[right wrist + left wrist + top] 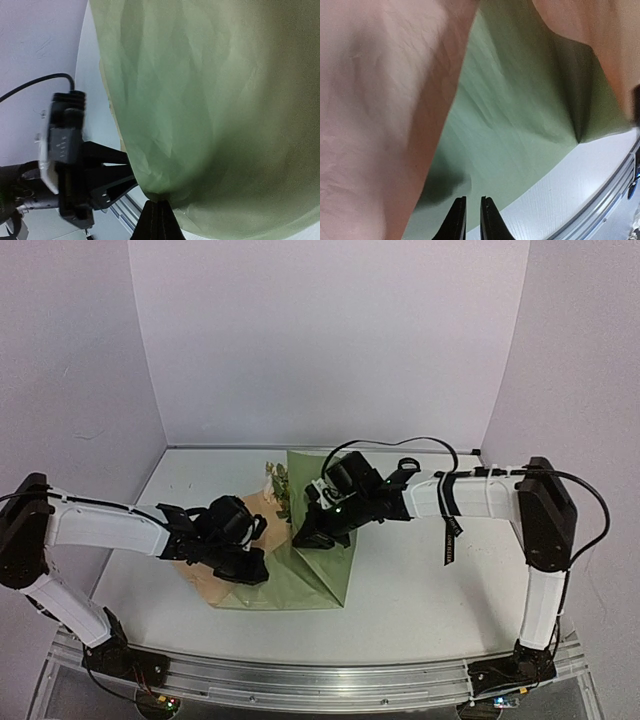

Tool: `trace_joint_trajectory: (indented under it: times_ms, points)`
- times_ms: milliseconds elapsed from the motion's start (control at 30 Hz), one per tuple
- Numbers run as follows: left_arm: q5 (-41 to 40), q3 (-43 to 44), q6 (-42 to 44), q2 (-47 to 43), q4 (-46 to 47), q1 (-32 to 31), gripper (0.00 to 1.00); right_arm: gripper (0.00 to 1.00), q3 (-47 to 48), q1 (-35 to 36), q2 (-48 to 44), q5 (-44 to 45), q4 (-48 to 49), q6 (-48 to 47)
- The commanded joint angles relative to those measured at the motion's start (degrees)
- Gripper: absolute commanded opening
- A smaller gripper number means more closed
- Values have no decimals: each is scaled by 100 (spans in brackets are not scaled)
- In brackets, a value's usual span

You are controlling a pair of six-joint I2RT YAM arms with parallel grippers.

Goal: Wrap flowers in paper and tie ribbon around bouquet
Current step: Fold the one-fourth-folded wrapping paper at the center of the board, then pass from the right arm to the left

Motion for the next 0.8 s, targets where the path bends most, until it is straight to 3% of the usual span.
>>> trace_joint_trajectory:
  times_ms: [0,200,400,667,767]
  points:
    - [86,317,-104,-582,-376,390,16,0,413,24,576,-565,829,424]
    - [1097,687,86,-714,-101,1692,35,0,597,23,937,-705,1121,572]
    - [2296,1421,532,87,226,2481,59,0,620,22,1025,-767,1216,555]
    - [3974,2134,673,1276,639,2945,69,0,498,-88,1052,-990,1395,611]
    - [4208,2452,936,1505,377,3034,70,0,472,-105,1051,-1128,1555,575]
